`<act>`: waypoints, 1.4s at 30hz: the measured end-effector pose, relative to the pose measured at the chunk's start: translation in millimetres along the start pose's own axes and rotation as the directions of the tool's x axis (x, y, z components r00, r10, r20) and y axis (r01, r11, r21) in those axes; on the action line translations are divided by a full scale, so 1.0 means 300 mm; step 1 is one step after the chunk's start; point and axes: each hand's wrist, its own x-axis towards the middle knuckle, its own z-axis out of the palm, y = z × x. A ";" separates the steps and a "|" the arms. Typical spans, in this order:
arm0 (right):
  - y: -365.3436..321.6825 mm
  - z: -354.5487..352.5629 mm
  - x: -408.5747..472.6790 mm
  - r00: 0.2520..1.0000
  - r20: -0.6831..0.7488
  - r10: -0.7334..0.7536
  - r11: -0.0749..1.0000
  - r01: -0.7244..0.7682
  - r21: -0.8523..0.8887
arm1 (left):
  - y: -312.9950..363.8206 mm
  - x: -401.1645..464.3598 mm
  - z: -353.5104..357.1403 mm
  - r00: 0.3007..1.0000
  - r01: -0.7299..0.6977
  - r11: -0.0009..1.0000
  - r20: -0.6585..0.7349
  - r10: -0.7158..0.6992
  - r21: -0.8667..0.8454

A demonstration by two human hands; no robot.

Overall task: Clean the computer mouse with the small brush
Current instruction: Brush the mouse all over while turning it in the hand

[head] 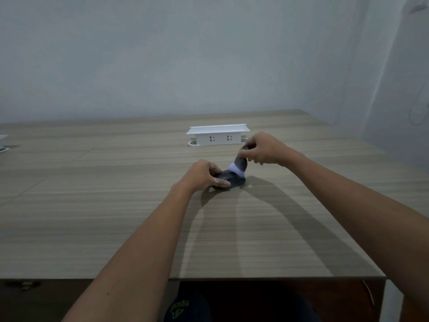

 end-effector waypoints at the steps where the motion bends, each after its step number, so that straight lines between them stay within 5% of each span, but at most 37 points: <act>1: -0.002 0.003 -0.005 1.000 0.028 -0.014 0.999 0.013 0.049 | -0.001 0.001 0.001 1.000 -0.001 1.000 -0.005 0.001 0.006; 6: 0.038 -0.008 -0.012 1.000 0.007 0.010 0.992 -0.009 -0.129 | 0.007 -0.001 0.010 1.000 0.000 1.000 -0.023 0.000 0.015; 10: 0.040 0.001 -0.036 0.998 0.038 -0.043 0.995 0.039 0.089 | -0.003 0.005 0.014 0.999 0.009 1.000 -0.039 -0.008 0.025; 15: 0.071 -0.003 -0.059 0.998 -0.050 -0.027 0.989 0.020 -0.149 | -0.004 0.009 0.021 0.999 0.018 0.999 -0.045 -0.017 0.033; 19: 0.079 0.022 -0.092 0.997 -0.047 -0.059 0.994 0.063 0.094 | 0.002 0.016 0.022 0.998 0.033 0.999 -0.064 -0.030 0.039; 23: 0.122 0.040 -0.114 0.992 -0.130 0.005 1.000 -0.003 0.013 | 0.008 0.020 0.033 0.999 0.003 0.999 -0.054 -0.001 0.041; 27: 0.109 0.054 -0.137 0.991 -0.129 -0.038 0.984 0.060 0.167 | 0.007 0.025 0.036 1.000 -0.026 0.997 -0.012 0.027 0.074; 29: 0.114 0.071 -0.144 0.994 -0.096 -0.048 0.991 0.059 0.117 | 0.010 0.027 0.033 1.000 -0.026 0.996 -0.013 0.027 0.082; 32: 0.140 0.080 -0.139 0.970 -0.240 -0.027 0.999 0.019 -0.035 | 0.011 0.032 0.032 1.000 -0.003 0.995 -0.024 0.005 0.097; 37: 0.125 0.093 -0.153 0.986 -0.156 -0.063 0.990 0.081 0.114 | 0.010 0.032 0.028 1.000 -0.006 0.997 -0.027 0.008 0.072; 40: 0.153 0.087 -0.132 0.963 -0.270 0.005 0.998 -0.019 -0.052 | 0.014 0.032 0.030 0.999 0.006 0.997 -0.038 -0.003 0.078; 42: 0.146 0.072 -0.135 0.964 -0.267 0.004 1.000 -0.002 0.007 | 0.014 0.033 0.030 0.999 0.005 0.997 -0.034 -0.003 0.076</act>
